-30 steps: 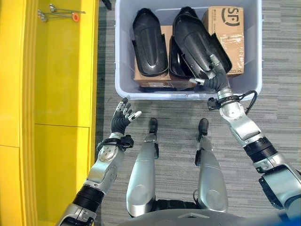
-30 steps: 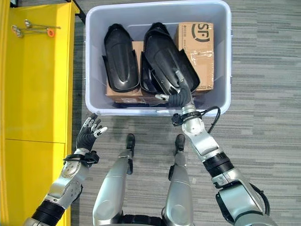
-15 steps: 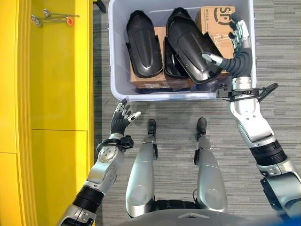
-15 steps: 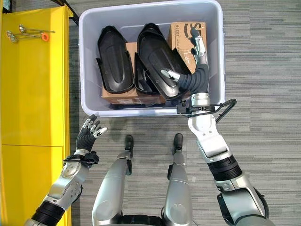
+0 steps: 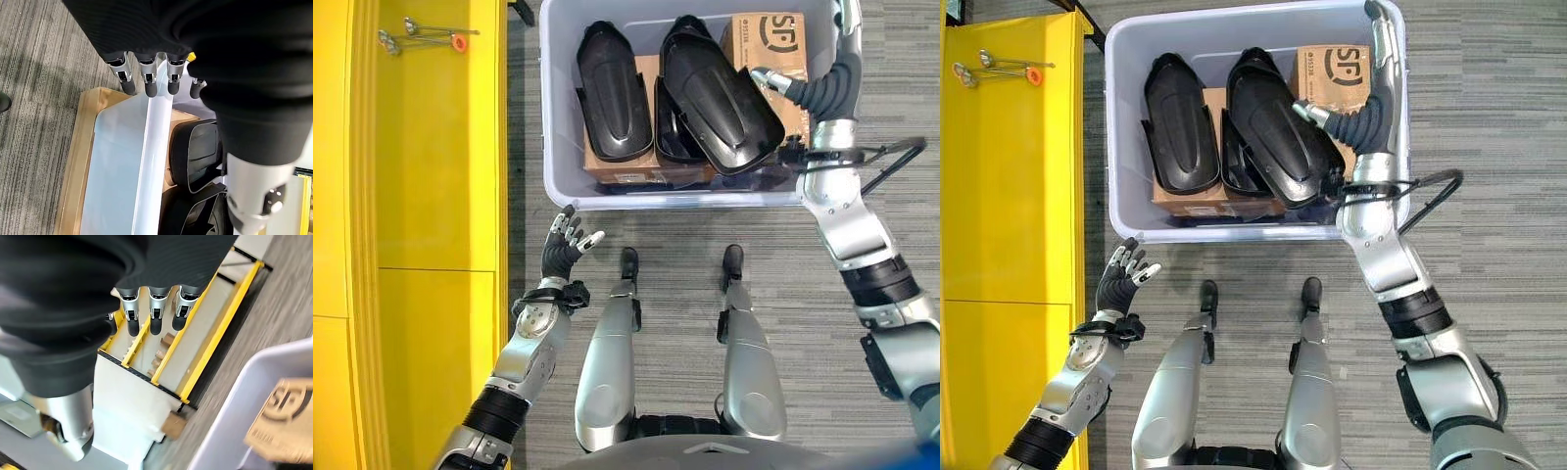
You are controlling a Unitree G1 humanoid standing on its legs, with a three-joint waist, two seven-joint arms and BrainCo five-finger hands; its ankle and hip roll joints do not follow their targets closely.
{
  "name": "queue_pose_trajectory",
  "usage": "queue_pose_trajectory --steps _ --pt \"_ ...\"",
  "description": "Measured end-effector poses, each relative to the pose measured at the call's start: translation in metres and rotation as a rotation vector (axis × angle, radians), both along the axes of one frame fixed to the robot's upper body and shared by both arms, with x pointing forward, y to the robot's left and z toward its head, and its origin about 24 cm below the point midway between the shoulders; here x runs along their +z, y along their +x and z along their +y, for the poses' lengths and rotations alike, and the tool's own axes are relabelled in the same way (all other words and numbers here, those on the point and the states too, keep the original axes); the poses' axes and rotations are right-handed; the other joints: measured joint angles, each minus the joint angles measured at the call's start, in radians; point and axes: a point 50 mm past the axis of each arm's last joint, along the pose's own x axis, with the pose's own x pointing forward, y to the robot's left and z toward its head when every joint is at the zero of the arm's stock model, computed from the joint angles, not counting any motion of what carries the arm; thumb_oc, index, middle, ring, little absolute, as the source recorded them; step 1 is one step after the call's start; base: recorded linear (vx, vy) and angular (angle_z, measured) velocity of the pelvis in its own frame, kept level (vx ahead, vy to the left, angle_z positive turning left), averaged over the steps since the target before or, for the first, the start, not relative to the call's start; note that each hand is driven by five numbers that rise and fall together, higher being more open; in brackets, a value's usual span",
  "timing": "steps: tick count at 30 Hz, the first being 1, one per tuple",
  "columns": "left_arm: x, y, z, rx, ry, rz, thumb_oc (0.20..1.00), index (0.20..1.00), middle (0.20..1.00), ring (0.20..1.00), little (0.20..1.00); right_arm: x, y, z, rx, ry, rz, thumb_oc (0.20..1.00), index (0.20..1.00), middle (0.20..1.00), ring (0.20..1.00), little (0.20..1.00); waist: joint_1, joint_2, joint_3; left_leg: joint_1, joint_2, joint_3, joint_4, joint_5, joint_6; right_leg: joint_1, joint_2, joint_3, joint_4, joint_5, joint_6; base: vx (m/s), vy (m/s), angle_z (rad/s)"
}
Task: Move parts from the plastic box to the shelf.
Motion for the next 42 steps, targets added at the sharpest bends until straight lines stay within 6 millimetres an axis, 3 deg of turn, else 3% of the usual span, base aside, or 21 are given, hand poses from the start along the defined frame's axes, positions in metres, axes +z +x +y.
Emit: queue_pose_trajectory --steps 6,13,29,34,42 --pt "0.0 0.0 -0.001 -0.015 0.001 -0.004 1.0 1.0 1.0 1.0 1.0 0.006 0.022 -0.01 -0.11 -0.052 0.068 1.0 1.0 1.0 1.0 1.0 0.016 0.0 0.0 0.0 0.0 0.0 0.002 0.001 -0.004 0.0 0.0 0.0 0.001 0.0 0.0 0.0 0.0 0.0" --pt "-0.001 0.0 -0.005 -0.037 -0.004 0.0 1.0 1.0 1.0 1.0 1.0 -0.01 0.04 -0.019 -0.171 -0.066 0.203 1.0 1.0 1.0 1.0 1.0 0.025 0.0 0.0 -0.009 -0.001 -0.002 0.019 -0.006 -0.004 0.0 -0.001 -0.001 0.003 0.0 0.0 0.0 0.0 0.0" --pt "0.003 0.001 -0.005 -0.031 -0.007 -0.022 1.0 1.0 1.0 1.0 1.0 -0.026 0.047 -0.017 -0.137 -0.036 0.295 1.0 1.0 1.0 1.0 1.0 0.025 0.0 0.0 -0.035 -0.002 -0.019 0.04 -0.01 -0.004 -0.007 0.0 -0.012 0.002 0.0 0.0 0.0 0.0 0.01" --pt "0.002 0.001 -0.004 -0.029 -0.008 -0.021 1.0 1.0 1.0 1.0 1.0 -0.051 0.057 -0.023 -0.183 0.012 0.408 1.0 1.0 1.0 1.0 1.0 0.023 0.0 0.0 -0.049 -0.002 -0.019 0.048 -0.014 -0.003 -0.018 0.0 -0.011 0.001 0.0 -0.001 0.0 0.0 0.0" --pt "0.002 0.001 -0.005 -0.029 -0.007 -0.021 1.0 1.0 1.0 1.0 1.0 -0.072 0.062 -0.037 -0.253 0.063 0.515 1.0 1.0 1.0 1.0 1.0 0.027 0.0 0.0 -0.088 -0.004 -0.022 0.07 -0.024 0.002 -0.048 -0.001 -0.012 0.011 0.001 -0.002 0.0 0.001 0.0"
